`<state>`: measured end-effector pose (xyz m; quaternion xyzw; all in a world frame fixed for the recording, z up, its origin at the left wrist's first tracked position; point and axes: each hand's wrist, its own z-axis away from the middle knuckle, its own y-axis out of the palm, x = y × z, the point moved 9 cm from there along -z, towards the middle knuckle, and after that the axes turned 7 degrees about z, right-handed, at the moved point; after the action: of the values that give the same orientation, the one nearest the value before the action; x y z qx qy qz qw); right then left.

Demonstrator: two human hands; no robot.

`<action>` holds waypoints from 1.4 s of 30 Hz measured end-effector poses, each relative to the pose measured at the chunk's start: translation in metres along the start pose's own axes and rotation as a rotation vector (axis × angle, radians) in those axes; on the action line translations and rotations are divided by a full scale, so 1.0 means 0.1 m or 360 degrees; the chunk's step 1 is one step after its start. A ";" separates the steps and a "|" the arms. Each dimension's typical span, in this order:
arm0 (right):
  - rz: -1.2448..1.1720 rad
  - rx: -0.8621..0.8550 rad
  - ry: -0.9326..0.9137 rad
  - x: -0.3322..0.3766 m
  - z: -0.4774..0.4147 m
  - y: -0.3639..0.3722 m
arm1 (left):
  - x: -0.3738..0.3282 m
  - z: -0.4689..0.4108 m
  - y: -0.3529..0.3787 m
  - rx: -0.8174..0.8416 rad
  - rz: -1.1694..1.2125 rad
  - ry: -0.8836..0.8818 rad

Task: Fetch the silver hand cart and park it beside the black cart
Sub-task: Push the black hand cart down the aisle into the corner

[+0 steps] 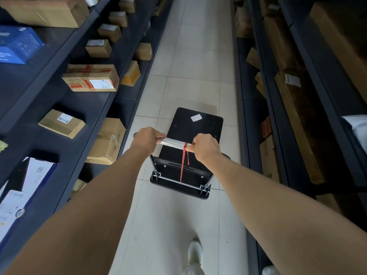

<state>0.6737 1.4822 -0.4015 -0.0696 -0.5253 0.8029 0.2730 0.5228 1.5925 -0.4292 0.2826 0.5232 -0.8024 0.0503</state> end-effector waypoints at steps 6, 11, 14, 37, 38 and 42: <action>0.0022 -0.0027 -0.0015 -0.05 -0.24 -0.14 | -0.12 -0.24 -0.06 -0.0073 0.0009 0.0036; 0.0030 -0.0007 0.0008 -0.03 -0.37 -0.23 | -0.16 -0.45 -0.09 -0.0029 -0.0018 0.0030; 0.0048 -0.0002 0.0053 -0.03 -0.45 -0.29 | -0.24 -0.58 -0.13 0.0008 -0.0036 0.0088; -0.0044 -0.0033 0.0278 0.05 -1.53 -0.80 | -0.55 -1.85 -0.47 0.0105 -0.0129 0.0281; -0.0057 -0.0035 0.0283 0.02 -1.58 -0.82 | -0.59 -1.89 -0.46 0.0097 -0.0143 0.0287; -0.0085 -0.0072 0.0280 -0.15 -1.77 -0.92 | -0.77 -2.04 -0.40 0.0095 -0.0259 0.0308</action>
<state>0.7903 1.6447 -0.4002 -0.1320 -0.5190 0.7741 0.3377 0.6542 1.7706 -0.4175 0.3166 0.5228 -0.7880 -0.0740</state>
